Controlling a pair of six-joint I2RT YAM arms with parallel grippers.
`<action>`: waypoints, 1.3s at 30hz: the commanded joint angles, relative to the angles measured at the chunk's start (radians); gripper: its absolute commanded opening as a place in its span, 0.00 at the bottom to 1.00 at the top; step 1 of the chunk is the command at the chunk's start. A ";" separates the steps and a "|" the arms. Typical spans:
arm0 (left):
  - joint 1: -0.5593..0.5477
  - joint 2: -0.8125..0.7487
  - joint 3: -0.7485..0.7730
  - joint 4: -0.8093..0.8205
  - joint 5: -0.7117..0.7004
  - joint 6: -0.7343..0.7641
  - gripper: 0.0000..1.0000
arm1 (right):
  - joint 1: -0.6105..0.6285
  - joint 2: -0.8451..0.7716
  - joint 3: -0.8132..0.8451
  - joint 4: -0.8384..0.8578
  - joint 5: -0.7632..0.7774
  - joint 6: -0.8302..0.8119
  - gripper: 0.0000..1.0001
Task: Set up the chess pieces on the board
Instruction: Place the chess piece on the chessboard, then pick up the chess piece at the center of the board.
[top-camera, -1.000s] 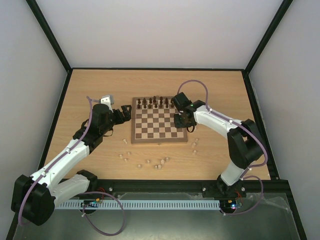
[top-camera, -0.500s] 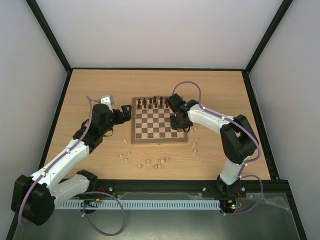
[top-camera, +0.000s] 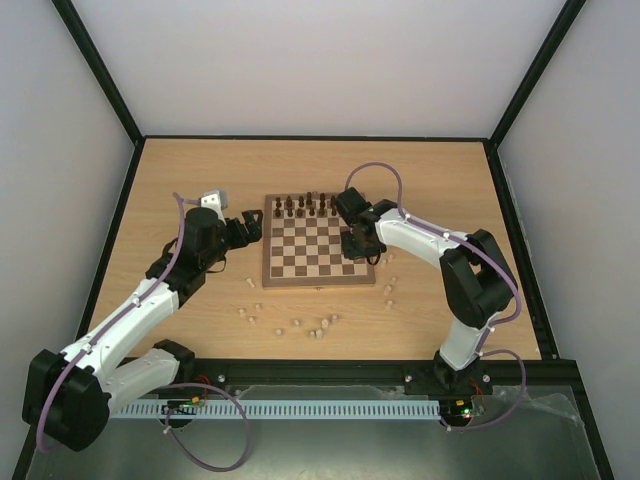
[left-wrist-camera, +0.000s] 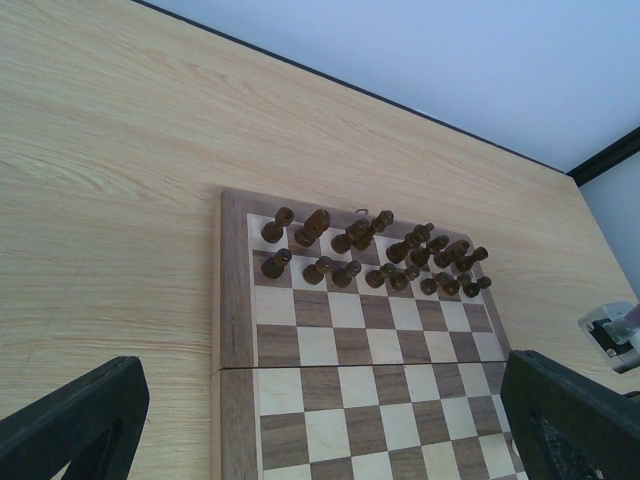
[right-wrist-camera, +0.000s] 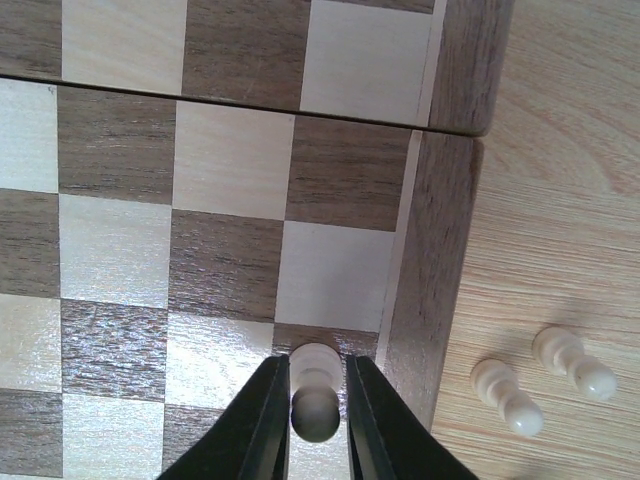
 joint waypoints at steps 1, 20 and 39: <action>-0.004 -0.014 0.018 0.003 -0.006 0.002 1.00 | 0.006 0.013 -0.013 -0.056 0.014 0.011 0.19; -0.004 -0.014 0.017 0.007 0.003 -0.001 1.00 | -0.164 -0.244 -0.222 0.020 0.060 0.038 0.38; -0.004 -0.020 0.017 0.006 0.008 -0.001 1.00 | -0.225 -0.083 -0.211 0.083 0.026 0.033 0.35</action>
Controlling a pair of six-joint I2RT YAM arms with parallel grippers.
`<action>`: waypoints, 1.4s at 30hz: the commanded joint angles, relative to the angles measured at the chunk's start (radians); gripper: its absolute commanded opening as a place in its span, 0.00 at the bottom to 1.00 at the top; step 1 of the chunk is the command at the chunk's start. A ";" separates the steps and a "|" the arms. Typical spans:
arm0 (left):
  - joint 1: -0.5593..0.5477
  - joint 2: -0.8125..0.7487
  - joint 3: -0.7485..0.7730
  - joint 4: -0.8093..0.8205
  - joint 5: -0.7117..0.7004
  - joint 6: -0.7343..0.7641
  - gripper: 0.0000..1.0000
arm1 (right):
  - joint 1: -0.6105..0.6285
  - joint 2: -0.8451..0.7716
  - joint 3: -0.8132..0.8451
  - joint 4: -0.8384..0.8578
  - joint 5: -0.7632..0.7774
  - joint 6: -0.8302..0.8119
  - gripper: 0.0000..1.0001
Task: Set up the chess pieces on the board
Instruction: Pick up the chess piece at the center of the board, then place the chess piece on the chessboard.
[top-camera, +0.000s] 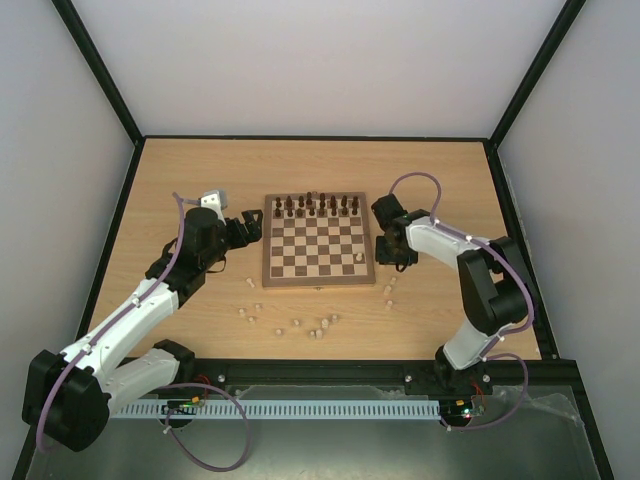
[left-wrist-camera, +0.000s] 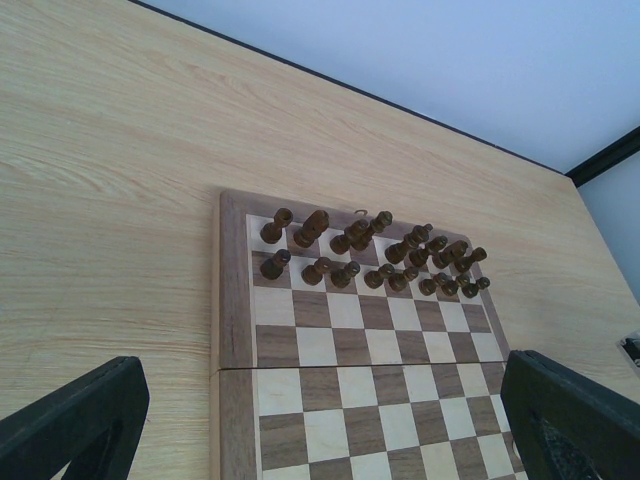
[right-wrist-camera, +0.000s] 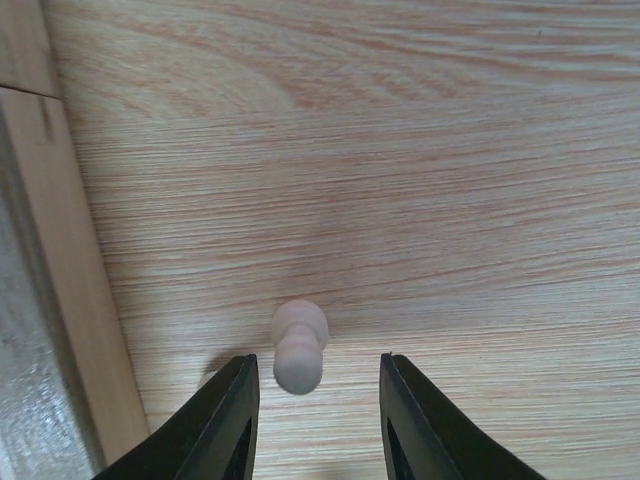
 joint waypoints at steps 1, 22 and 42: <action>-0.004 -0.019 0.018 0.006 0.005 0.000 1.00 | -0.016 0.025 0.014 -0.009 -0.010 -0.004 0.34; -0.004 -0.028 0.016 0.003 0.007 -0.001 1.00 | -0.027 0.014 0.030 -0.001 0.019 -0.008 0.15; -0.004 -0.031 0.017 0.002 0.001 -0.002 1.00 | 0.172 -0.107 0.212 -0.159 -0.062 0.009 0.12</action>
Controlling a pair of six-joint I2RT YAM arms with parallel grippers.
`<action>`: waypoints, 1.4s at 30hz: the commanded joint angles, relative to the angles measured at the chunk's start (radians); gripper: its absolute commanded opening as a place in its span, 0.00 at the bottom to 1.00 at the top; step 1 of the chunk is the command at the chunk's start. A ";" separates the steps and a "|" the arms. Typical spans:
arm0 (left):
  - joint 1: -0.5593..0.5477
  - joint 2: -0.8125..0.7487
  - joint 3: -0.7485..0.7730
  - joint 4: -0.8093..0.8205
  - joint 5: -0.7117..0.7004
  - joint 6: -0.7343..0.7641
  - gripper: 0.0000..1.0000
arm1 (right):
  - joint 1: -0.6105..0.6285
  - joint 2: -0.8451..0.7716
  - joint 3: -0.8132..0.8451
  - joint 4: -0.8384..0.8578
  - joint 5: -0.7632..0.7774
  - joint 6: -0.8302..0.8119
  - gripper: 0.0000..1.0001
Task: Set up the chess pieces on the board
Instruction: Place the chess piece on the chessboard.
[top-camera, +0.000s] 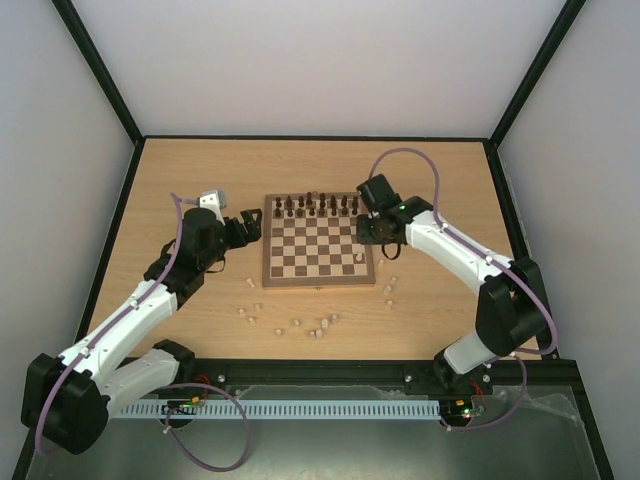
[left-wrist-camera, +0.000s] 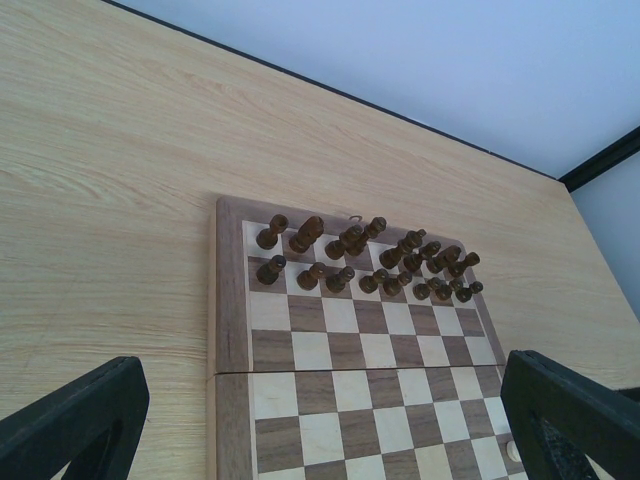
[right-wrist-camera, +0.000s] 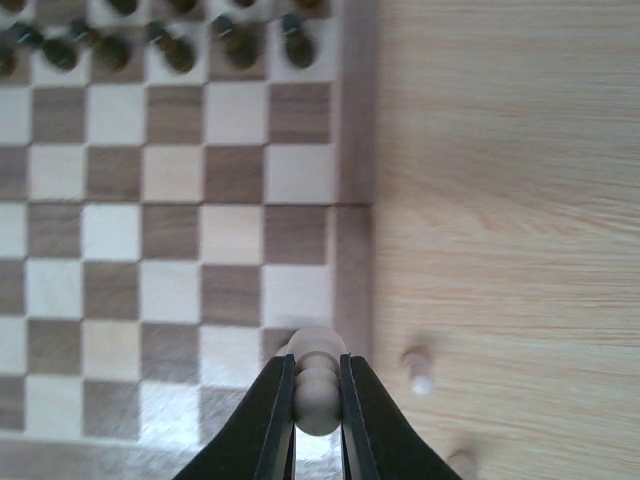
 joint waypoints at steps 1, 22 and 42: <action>-0.004 -0.014 0.017 0.002 0.002 -0.002 1.00 | 0.078 0.022 0.030 -0.093 -0.026 0.019 0.12; -0.004 -0.023 0.020 -0.006 -0.006 0.001 1.00 | 0.180 0.251 0.094 -0.079 0.015 0.044 0.14; -0.004 -0.018 0.021 -0.005 -0.008 0.001 0.99 | 0.185 0.218 0.090 -0.055 -0.024 0.029 0.29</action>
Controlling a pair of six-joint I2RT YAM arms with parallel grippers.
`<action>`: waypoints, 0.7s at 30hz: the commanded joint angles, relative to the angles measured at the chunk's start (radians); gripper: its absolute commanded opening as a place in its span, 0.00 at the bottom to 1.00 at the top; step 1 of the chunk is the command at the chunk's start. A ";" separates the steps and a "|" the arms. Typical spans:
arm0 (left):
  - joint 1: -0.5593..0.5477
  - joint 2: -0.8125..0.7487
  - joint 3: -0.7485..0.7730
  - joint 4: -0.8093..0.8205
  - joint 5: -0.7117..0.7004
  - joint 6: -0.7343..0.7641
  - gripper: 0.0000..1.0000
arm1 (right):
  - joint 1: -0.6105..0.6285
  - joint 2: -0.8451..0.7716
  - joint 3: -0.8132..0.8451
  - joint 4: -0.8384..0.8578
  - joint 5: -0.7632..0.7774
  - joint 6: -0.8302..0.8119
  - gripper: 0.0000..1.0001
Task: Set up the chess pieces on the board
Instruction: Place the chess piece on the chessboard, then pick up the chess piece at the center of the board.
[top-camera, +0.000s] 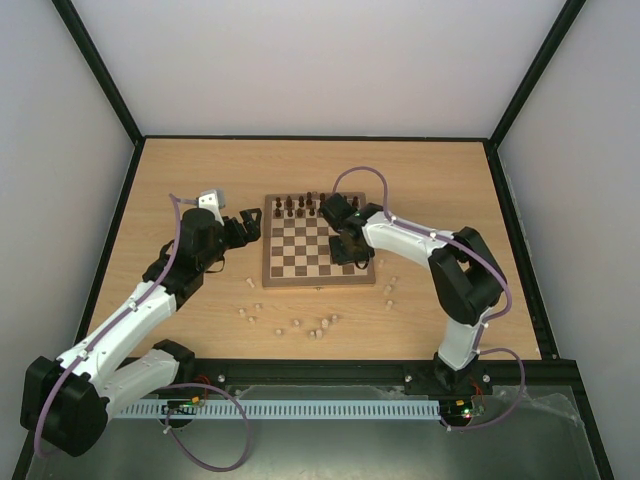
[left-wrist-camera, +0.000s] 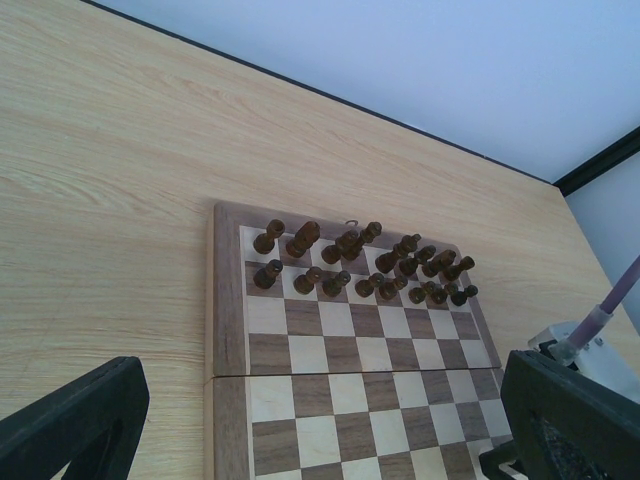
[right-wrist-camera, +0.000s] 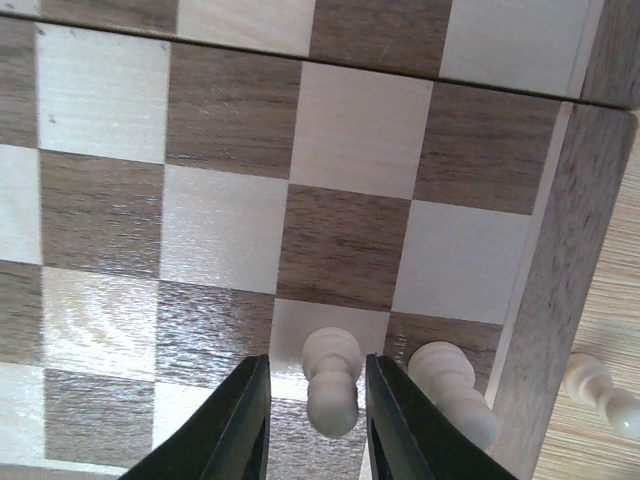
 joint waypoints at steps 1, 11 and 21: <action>-0.004 -0.006 0.020 -0.004 -0.008 0.001 1.00 | 0.011 -0.093 0.014 -0.025 -0.021 -0.005 0.30; -0.004 0.007 0.017 0.005 0.004 -0.003 1.00 | -0.072 -0.368 -0.115 -0.099 0.106 0.015 0.38; -0.004 0.008 0.015 0.008 0.011 -0.003 1.00 | -0.196 -0.358 -0.301 0.009 0.015 0.006 0.38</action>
